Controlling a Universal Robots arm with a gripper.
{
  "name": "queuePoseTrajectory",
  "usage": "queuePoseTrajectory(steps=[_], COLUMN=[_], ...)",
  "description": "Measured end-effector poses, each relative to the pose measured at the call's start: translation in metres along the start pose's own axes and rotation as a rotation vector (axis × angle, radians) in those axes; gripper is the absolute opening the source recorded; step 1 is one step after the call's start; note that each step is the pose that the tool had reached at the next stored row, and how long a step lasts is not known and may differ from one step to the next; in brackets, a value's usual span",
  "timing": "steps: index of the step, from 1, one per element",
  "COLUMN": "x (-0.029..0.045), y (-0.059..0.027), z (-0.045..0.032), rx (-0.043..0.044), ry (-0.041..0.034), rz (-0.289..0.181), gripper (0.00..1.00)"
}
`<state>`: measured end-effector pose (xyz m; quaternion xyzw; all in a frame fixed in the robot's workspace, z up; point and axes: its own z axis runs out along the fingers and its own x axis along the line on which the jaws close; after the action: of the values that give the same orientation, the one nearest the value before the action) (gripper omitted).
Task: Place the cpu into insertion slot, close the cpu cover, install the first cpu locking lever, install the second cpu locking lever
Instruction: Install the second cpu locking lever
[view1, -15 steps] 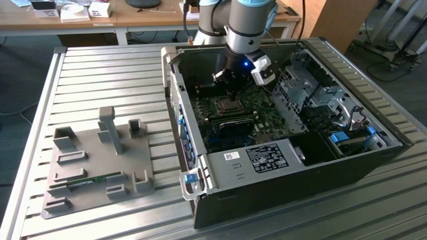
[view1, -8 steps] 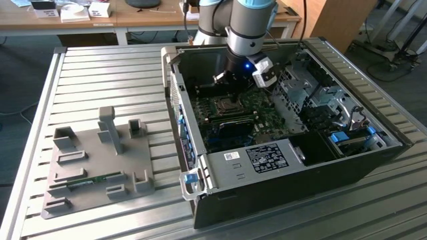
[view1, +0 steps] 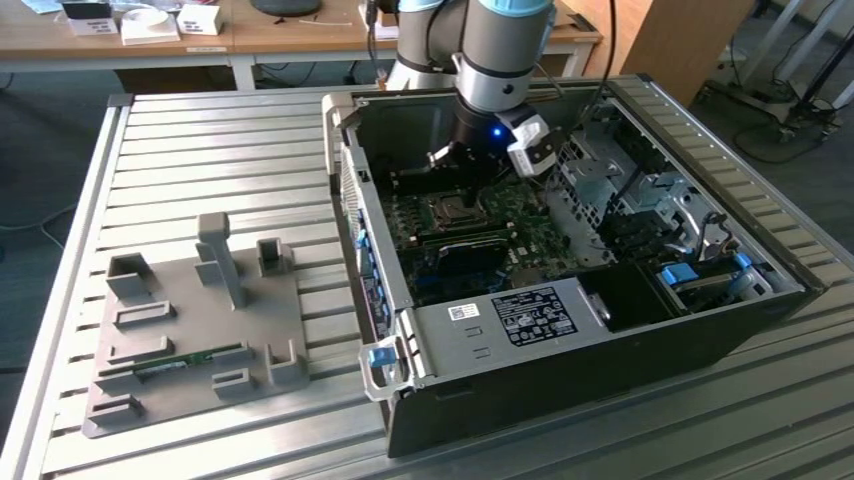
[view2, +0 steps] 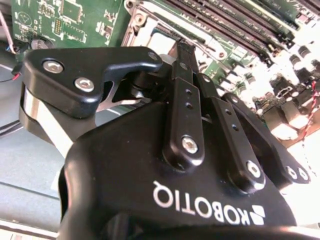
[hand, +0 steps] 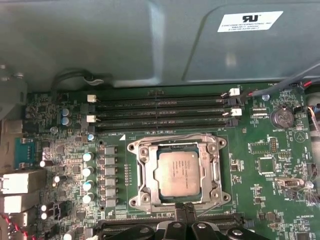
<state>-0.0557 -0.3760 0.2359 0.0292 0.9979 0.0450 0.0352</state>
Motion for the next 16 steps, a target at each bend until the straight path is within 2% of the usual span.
queuePoseTrajectory(steps=[8, 16], x=[-0.0005, 0.0021], y=[-0.0082, -0.0094], z=[-0.0012, -0.0012], rx=[0.0002, -0.0001], ry=[0.0002, -0.0025], rz=[0.000, 0.000], gripper=[0.11, 0.11])
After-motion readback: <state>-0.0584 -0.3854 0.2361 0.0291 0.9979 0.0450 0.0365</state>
